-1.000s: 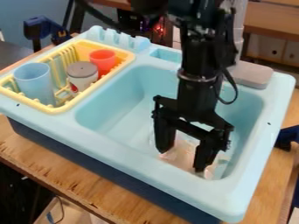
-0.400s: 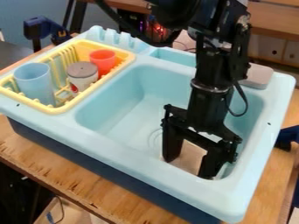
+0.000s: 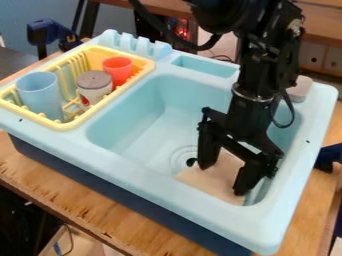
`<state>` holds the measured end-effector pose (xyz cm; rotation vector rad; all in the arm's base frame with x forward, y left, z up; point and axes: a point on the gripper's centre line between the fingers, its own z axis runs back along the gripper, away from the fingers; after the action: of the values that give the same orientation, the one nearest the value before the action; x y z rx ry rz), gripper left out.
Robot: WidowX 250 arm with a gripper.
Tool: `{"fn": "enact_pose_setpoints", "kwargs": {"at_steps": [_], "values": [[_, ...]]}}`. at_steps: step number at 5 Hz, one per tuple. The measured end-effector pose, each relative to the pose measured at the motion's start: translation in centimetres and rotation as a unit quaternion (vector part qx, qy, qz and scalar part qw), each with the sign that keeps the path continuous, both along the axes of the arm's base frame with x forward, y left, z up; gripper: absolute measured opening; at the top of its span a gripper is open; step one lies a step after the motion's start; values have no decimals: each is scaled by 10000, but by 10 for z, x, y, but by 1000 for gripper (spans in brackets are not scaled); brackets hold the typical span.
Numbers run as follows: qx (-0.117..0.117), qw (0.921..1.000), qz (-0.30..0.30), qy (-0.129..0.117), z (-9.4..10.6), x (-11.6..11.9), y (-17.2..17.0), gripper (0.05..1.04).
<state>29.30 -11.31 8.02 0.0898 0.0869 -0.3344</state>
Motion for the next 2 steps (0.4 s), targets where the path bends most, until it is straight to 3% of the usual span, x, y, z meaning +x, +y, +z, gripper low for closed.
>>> {"fn": "enact_pose_setpoints", "kwargs": {"at_steps": [2], "values": [[-64,9973,-46,-737,9,29,-3,1001]]}}
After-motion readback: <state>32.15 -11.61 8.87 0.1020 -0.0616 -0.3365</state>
